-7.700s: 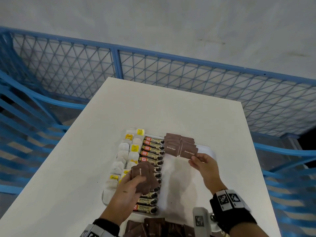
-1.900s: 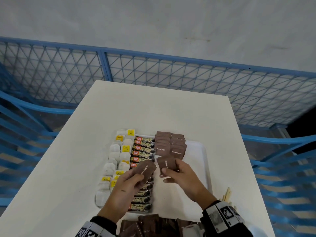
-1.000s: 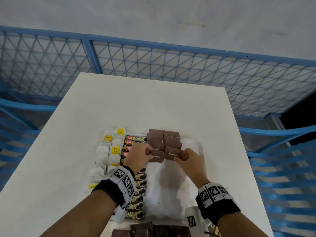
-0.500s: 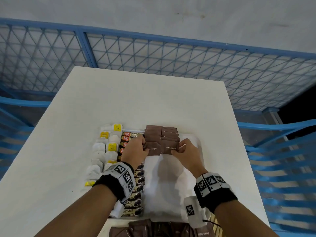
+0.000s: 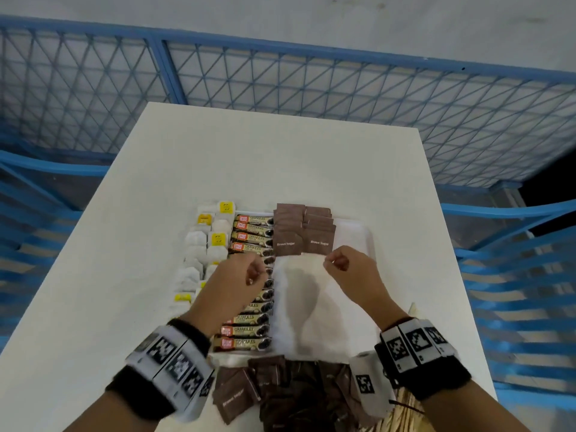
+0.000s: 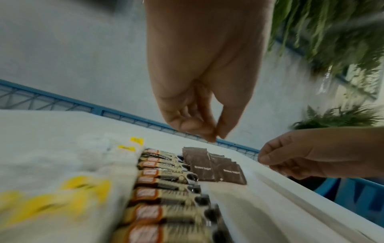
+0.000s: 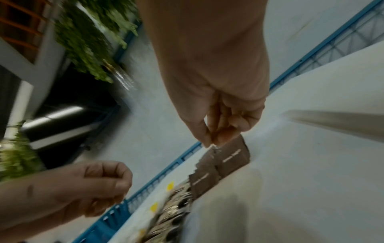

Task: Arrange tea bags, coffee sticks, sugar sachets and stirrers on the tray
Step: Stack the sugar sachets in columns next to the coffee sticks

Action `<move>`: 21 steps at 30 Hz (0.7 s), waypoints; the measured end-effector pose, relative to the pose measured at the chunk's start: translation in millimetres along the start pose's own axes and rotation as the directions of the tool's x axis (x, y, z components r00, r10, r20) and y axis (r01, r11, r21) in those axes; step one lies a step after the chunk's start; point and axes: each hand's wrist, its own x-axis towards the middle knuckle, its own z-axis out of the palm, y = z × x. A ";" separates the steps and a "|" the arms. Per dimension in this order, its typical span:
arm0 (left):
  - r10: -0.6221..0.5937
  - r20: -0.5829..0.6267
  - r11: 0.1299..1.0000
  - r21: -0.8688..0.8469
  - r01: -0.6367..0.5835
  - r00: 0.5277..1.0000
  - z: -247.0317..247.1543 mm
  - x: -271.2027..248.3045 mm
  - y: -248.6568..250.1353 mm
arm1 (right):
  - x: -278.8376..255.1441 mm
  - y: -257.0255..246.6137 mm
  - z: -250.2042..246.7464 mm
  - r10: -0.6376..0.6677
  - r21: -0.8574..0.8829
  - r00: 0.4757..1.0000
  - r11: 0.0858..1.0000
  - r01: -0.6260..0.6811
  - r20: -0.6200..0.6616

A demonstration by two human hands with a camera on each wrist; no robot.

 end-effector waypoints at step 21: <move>-0.236 0.223 0.937 0.310 0.161 0.946 43.1 -131.9 -53.7 | -144.2 18.0 33.1 -0.190 -0.547 0.884 0.724 0.420 0.426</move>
